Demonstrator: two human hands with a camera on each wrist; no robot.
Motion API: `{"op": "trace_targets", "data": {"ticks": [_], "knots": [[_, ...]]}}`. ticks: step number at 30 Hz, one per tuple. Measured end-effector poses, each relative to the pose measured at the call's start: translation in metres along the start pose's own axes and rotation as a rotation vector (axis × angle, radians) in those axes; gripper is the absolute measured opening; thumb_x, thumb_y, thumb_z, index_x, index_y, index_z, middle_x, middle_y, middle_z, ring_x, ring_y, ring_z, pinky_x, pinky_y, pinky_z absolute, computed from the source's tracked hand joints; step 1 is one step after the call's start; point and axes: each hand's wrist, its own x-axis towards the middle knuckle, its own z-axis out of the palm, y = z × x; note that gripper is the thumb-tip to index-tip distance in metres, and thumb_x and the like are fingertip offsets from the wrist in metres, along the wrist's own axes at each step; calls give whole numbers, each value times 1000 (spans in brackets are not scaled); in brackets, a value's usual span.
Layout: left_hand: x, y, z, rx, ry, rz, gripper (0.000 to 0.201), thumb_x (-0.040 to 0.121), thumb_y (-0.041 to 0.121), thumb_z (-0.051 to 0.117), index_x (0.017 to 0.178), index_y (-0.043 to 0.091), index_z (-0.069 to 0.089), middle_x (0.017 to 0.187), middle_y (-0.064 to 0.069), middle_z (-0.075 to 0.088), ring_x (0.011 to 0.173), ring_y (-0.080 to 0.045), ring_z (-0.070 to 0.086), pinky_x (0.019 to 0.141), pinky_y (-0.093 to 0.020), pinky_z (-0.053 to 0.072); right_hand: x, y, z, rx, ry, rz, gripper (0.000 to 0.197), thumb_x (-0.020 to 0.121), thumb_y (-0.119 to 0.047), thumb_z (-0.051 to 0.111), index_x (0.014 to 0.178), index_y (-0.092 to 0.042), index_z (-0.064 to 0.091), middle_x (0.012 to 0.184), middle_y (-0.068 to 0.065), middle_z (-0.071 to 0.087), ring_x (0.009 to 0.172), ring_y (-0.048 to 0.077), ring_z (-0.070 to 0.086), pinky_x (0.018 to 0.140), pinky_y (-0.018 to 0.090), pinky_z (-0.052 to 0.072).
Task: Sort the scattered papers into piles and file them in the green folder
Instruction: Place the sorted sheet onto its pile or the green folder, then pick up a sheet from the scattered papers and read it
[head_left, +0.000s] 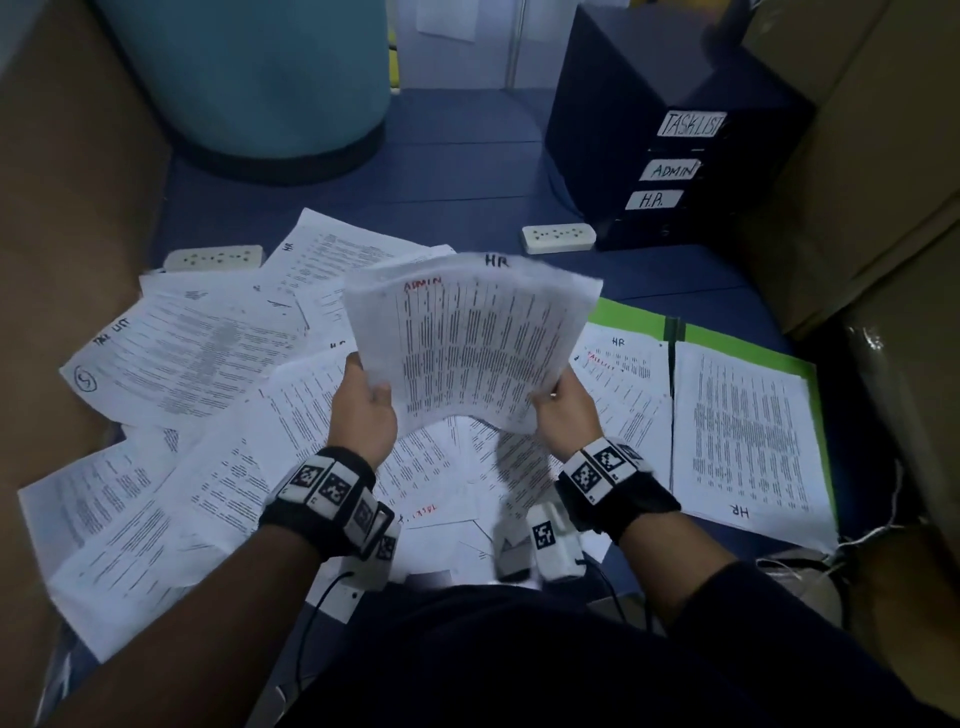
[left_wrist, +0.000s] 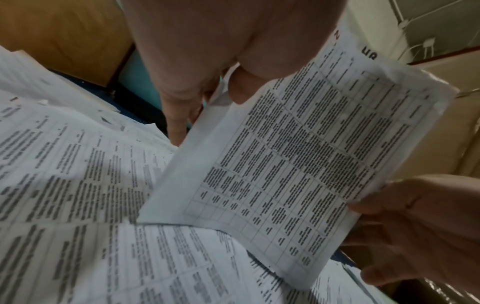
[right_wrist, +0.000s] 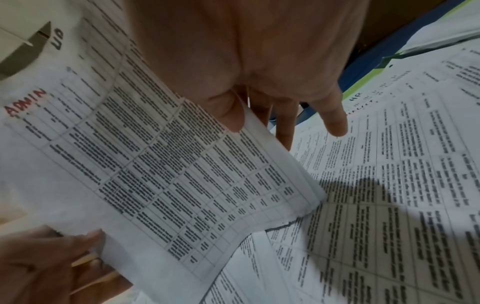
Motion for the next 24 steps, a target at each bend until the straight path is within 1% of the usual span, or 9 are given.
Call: {"op": "trace_targets", "data": {"ticks": [3, 5, 7, 9, 12, 16, 19, 22, 24], "knots": [[0, 13, 10, -82, -2, 27, 24, 95, 2, 47, 116, 13, 47, 108, 4, 58, 90, -6, 56, 86, -24, 47, -2, 3, -24, 105, 64, -46, 14, 95, -12, 44, 108, -11, 50, 101, 11, 64, 89, 29, 60, 80, 40, 50], [-1, 20, 24, -131, -58, 35, 25, 92, -1, 49, 115, 9, 50, 105, 3, 61, 84, 5, 57, 76, -10, 48, -3, 13, -46, 154, 104, -66, 9, 95, -12, 44, 101, -9, 49, 92, 11, 62, 81, 26, 58, 73, 35, 48], [-5, 28, 45, -177, -113, 25, 28, 90, -5, 49, 115, 7, 53, 105, 2, 64, 78, 10, 60, 69, -6, 48, -2, 27, -69, 185, 134, -60, 4, 94, -9, 45, 92, -11, 48, 79, 4, 56, 70, 18, 50, 62, 27, 42], [-9, 37, 70, -208, -162, 2, 29, 88, -8, 50, 114, 6, 55, 103, 0, 65, 72, 8, 60, 68, -10, 50, 2, 45, -95, 181, 180, -34, 5, 92, -8, 47, 88, -11, 46, 74, 0, 49, 65, 15, 44, 57, 25, 35], [-13, 52, 117, -208, -208, -28, 26, 88, -5, 53, 111, 6, 57, 106, -1, 67, 85, -5, 65, 77, -22, 55, 8, 82, -135, 163, 205, 31, 8, 92, -14, 51, 99, -10, 50, 81, 3, 54, 69, 16, 48, 62, 28, 37], [-24, 61, 189, -160, -332, -120, 21, 88, -7, 54, 100, 10, 55, 95, 1, 66, 79, -2, 62, 62, -11, 49, 3, 145, -186, 74, 145, 158, 9, 94, -16, 51, 103, -14, 51, 89, 1, 60, 80, 18, 54, 67, 26, 40], [-35, 66, 243, -187, -455, -210, 20, 87, -9, 55, 99, 7, 57, 96, -11, 68, 77, -18, 66, 61, -23, 53, 2, 183, -218, -28, 193, 247, 10, 94, -13, 51, 105, -12, 52, 92, 3, 60, 82, 20, 54, 61, 20, 38], [-40, 72, 288, -133, -498, -197, 20, 88, -8, 56, 103, 6, 57, 89, -9, 67, 71, -18, 64, 54, -21, 50, 7, 213, -245, -64, 296, 281, 15, 90, -5, 52, 105, -2, 55, 90, 12, 56, 72, 20, 47, 48, 10, 32], [-40, 78, 315, -142, -517, -185, 22, 87, -5, 58, 105, 7, 58, 95, -16, 68, 71, -24, 64, 60, -29, 52, 12, 226, -261, -45, 356, 321, 18, 89, -3, 53, 106, -1, 56, 91, 14, 56, 73, 21, 47, 51, 18, 35]]}}
